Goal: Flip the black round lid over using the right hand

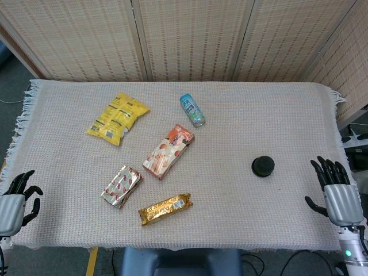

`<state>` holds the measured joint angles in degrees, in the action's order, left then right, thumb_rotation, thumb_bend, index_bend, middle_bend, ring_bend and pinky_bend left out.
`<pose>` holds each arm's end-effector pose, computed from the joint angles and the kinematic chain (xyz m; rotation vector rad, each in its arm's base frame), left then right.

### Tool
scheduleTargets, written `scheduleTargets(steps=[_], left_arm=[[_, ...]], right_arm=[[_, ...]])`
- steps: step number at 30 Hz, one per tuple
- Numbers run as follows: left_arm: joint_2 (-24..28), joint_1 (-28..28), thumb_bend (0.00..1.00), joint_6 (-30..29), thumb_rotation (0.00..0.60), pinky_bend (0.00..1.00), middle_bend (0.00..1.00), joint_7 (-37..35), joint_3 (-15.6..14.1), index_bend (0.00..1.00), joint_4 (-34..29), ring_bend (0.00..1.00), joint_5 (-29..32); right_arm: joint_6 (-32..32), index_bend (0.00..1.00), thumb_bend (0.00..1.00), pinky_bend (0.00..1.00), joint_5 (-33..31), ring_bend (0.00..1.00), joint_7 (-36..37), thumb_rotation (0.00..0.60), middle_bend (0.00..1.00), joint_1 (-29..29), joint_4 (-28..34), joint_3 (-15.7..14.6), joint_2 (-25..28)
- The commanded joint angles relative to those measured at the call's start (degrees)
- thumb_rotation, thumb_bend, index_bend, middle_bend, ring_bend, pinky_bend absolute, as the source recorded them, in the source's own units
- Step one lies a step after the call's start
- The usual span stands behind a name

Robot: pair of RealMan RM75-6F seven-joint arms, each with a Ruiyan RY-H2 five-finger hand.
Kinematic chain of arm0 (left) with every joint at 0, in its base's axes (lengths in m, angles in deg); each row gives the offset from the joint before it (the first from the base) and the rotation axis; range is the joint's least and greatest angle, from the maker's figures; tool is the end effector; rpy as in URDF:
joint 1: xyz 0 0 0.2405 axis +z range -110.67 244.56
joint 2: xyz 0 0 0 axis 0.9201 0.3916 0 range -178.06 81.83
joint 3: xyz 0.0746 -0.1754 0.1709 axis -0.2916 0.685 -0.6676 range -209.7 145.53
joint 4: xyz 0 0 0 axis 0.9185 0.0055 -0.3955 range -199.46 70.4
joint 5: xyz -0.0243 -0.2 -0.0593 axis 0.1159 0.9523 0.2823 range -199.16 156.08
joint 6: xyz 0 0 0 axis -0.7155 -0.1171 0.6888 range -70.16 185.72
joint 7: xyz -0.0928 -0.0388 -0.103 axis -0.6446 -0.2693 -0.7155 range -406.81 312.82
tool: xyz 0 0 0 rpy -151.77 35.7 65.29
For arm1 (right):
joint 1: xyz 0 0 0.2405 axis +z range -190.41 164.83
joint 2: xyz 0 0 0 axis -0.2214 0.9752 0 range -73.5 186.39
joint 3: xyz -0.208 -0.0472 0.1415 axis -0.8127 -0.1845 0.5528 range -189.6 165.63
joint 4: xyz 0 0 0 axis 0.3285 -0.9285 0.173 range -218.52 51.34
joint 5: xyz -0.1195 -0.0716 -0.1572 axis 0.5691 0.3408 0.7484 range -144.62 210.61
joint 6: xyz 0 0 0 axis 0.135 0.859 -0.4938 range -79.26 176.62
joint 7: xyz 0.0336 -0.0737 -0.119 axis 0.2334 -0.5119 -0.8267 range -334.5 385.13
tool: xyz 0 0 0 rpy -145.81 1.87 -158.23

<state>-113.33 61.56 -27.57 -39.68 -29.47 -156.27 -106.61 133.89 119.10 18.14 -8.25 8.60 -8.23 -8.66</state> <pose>-0.3119 0.1830 0.1548 -1.4139 -0.8133 -0.8168 -0.3092 -0.1824 0.1561 1.4090 -0.8091 0.8327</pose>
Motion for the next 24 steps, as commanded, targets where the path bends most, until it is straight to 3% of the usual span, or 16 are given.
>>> scheduleTargets(steps=[1, 12, 19, 24], left_arm=[[0.03, 0.02, 0.53, -0.05, 0.600, 0.53, 0.09, 0.04, -0.02, 0.48, -0.06, 0.10, -0.03], [0.01, -0.04, 0.53, 0.02, 0.600, 0.53, 0.09, -0.17, 0.06, 0.48, 0.03, 0.10, 0.01], [0.19, -0.28, 0.53, 0.93, 0.600, 0.53, 0.09, -0.26, 0.24, 0.48, -0.11, 0.10, 0.97], [0.11, 0.12, 0.53, 0.02, 0.600, 0.53, 0.10, -0.46, 0.17, 0.48, -0.14, 0.10, 0.58]], right_arm=[[-0.07, 0.05, 0.17, 0.02, -0.05, 0.00, -0.05, 0.600, 0.00, 0.00, 0.03, -0.03, 0.02], [0.86, 0.05, 0.17, 0.02, -0.36, 0.00, -0.20, 0.600, 0.00, -0.10, -0.34, 0.68, -0.41], [2.27, 0.00, 0.17, 0.02, -1.80, 0.00, -3.57, 0.600, 0.00, 1.11, -6.46, 3.42, -4.07], [-0.83, 0.00, 0.16, 0.02, -5.01, 0.00, -4.13, 0.600, 0.00, 3.23, -9.16, 5.45, -5.66]])
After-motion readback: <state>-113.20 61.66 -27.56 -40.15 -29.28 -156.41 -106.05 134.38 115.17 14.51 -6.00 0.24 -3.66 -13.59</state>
